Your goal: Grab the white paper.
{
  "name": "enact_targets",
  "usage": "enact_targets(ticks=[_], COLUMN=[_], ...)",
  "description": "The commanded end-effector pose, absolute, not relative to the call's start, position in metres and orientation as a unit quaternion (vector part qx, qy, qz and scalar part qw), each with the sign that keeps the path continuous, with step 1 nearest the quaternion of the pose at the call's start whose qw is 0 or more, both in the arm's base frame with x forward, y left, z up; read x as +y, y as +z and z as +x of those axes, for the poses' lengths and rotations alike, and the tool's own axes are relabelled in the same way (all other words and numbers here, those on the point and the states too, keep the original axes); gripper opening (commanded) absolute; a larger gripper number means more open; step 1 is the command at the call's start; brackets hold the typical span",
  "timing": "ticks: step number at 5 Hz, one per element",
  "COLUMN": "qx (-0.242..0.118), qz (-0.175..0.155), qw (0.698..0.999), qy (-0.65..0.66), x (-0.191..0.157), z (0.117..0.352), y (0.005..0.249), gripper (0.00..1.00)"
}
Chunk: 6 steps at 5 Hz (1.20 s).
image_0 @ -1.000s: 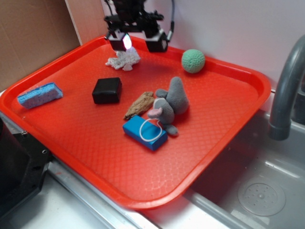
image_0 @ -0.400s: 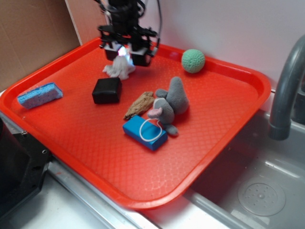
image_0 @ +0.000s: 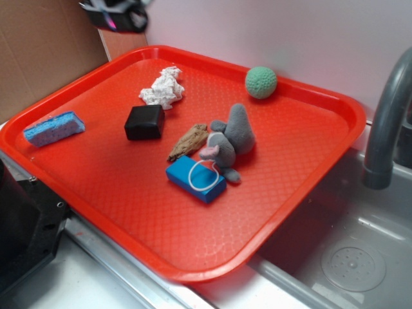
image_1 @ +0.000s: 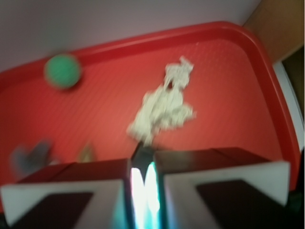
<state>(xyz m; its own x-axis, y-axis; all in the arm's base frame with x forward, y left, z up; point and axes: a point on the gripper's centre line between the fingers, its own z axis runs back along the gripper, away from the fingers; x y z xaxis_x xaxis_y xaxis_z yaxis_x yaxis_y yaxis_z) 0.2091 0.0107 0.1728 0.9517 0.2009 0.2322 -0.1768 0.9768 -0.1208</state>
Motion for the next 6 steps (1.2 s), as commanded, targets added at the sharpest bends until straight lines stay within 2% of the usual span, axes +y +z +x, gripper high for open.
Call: enact_targets(ticks=[1,2,3,4,5,6], qx=[-0.093,-0.092,-0.092,-0.144,-0.179,-0.158], qz=[-0.119,-0.102,-0.081,-0.069,-0.056,-0.041], qw=[0.983,0.986,0.988,0.978,0.974,0.983], qy=[0.100,0.097,0.096,0.133,0.126,0.083], x=[0.033,0.031,0.032,0.044,0.042,0.031], z=[0.199,0.201,0.206,0.220,0.263,0.277], y=[0.246,0.246,0.234,0.195,0.147,0.111], gripper=[0.00,0.00,0.00,0.99,1.00,1.00])
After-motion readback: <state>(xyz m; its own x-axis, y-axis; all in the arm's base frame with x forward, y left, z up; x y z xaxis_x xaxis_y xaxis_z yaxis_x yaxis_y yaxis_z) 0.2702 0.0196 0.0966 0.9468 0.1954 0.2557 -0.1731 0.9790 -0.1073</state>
